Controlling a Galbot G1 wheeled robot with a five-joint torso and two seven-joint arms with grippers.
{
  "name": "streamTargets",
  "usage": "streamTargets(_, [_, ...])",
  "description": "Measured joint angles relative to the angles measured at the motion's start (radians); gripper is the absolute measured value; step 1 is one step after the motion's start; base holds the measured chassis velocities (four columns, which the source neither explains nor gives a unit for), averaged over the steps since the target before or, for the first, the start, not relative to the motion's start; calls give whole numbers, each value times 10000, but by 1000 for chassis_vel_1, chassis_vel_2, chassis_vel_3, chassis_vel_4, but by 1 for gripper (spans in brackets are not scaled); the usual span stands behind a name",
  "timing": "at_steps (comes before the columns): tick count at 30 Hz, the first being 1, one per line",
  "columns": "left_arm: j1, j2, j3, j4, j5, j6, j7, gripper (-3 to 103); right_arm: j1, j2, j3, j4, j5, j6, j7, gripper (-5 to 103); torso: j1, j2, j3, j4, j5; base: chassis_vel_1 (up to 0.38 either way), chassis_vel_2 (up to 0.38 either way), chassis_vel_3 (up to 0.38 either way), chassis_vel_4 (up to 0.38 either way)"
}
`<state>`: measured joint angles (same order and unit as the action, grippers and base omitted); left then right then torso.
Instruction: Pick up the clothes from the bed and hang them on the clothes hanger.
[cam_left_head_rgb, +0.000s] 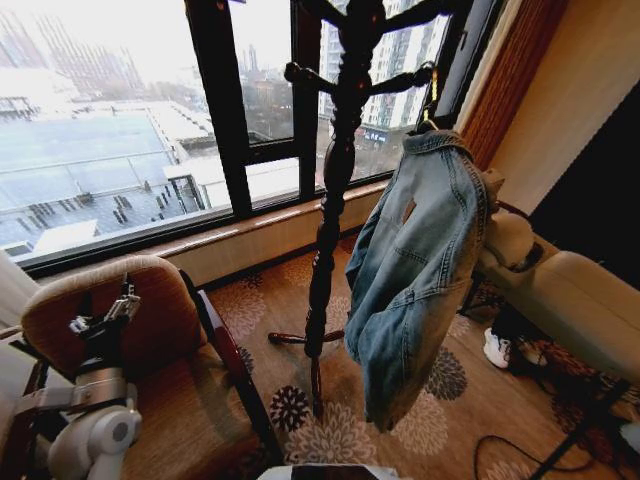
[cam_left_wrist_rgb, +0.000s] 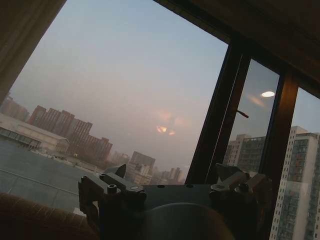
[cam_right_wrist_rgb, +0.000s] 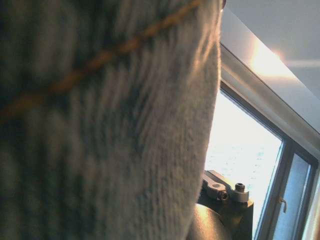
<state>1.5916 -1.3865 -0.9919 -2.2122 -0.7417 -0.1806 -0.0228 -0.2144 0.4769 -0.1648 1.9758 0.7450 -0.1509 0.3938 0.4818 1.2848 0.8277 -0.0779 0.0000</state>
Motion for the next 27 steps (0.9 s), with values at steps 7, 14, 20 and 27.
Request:
streamTargets(7, [-15,45,-4,22,-20,1,6,100,113,-58,20,362,50,0,-26,15,-1,0,0,0,0,0,0,0,0])
streamTargets(14, [-12,51,-11,39,-43,1,24,100,93,-91,24,463,65,-2,-69,15,-1,0,-1,0,-2,0,0,0,0])
streamTargets(20, [3,44,-46,53,-70,-14,48,100,195,-13,-151,225,46,7,-81,15,-2,1,-1,-3,1,0,0,0,0])
streamTargets(27, [16,54,-106,53,-103,-23,52,100,283,33,-263,-26,49,3,-79,15,-4,1,-1,-2,0,0,0,0,0])
